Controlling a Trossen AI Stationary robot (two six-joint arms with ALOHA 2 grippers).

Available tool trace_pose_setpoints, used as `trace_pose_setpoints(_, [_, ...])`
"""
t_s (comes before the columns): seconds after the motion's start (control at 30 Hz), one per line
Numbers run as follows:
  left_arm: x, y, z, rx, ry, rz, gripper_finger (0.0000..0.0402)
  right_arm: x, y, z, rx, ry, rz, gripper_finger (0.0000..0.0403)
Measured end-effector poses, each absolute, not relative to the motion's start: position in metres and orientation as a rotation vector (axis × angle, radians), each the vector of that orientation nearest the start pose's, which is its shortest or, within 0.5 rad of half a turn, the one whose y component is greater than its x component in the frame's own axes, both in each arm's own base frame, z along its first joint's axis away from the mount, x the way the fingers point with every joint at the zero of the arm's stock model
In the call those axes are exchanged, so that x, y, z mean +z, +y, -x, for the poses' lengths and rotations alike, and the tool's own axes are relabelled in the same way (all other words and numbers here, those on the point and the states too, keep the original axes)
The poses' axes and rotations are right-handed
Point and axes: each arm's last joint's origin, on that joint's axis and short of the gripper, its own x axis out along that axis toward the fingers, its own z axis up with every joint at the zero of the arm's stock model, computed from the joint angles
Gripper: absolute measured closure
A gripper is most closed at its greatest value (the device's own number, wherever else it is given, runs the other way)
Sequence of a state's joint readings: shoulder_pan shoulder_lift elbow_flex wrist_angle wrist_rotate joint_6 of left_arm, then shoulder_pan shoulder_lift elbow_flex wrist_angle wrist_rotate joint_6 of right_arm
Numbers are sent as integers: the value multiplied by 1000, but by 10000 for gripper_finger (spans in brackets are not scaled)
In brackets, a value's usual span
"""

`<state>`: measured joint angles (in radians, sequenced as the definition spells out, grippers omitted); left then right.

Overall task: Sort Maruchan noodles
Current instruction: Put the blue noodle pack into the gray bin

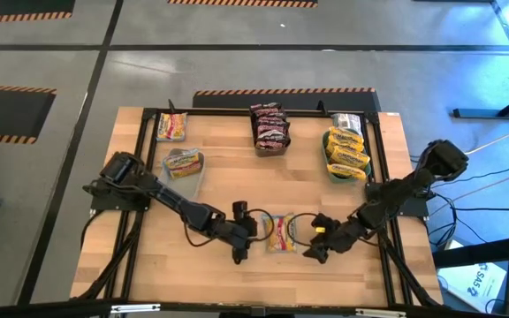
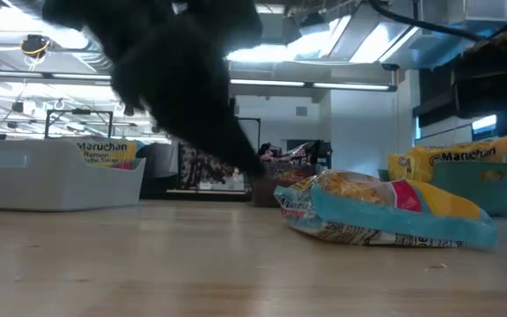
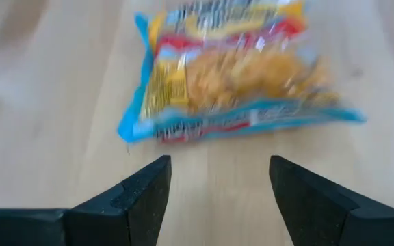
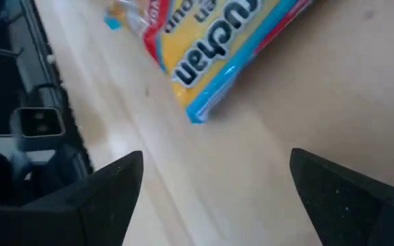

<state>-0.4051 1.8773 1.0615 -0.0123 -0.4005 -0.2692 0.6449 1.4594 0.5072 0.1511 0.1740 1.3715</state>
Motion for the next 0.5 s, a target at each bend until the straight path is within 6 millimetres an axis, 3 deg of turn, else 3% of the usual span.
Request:
trace_pose_setpoints(0.2, [161, -145, -364, 42, 546, -39, 159, 136, 137, -207, -216, 752, -941, 49])
trace_pose_setpoints(0.5, [125, -129, -375, 78, 620, -70, 159, 136, 133, -212, -224, 706, -894, 49])
